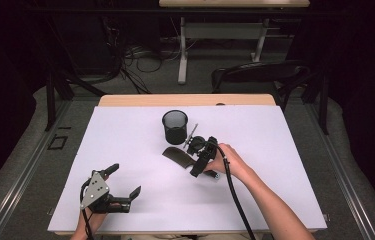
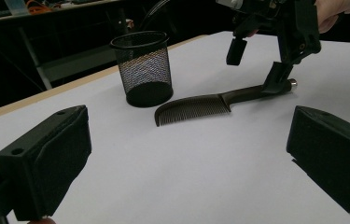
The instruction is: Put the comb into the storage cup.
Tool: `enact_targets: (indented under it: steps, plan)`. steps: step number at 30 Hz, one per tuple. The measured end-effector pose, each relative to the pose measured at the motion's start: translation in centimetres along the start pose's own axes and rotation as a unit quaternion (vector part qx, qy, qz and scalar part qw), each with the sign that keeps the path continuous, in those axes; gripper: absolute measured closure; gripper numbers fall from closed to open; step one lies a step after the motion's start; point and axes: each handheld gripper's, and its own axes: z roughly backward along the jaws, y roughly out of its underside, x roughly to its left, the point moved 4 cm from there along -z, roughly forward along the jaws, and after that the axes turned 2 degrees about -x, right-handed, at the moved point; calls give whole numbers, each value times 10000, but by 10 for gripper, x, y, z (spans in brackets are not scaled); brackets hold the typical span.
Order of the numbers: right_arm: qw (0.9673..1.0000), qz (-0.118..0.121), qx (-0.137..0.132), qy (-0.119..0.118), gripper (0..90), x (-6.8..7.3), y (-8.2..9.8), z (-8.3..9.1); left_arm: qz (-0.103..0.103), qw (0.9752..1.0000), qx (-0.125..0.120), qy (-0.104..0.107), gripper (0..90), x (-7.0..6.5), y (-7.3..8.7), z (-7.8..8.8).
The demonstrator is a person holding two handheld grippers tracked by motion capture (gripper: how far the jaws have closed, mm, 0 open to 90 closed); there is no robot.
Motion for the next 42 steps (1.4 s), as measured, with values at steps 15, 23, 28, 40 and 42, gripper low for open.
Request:
enact_targets:
  steps: [15, 23, 28, 40, 42]
  plan:
    - [9996, -13, 251, 136, 368, 4, -4, -10, 39, 10000, -7, 26, 0, 0, 0, 0]
    - [9989, -143, 404, 201, 537, 1, -5, -17, 91, 9999, -4, 62, 0, 0, 0, -1]
    - [9987, -157, 450, 180, 577, 0, -5, -19, 100, 9999, 2, 70, 0, 0, 0, -1]
    - [9983, -321, 468, 160, 698, 0, -5, -22, 140, 9999, -3, 91, 0, 1, 0, -1]
    - [9981, -334, 496, 168, 711, -1, -5, -22, 151, 9998, 1, 92, 0, 1, 0, -1]
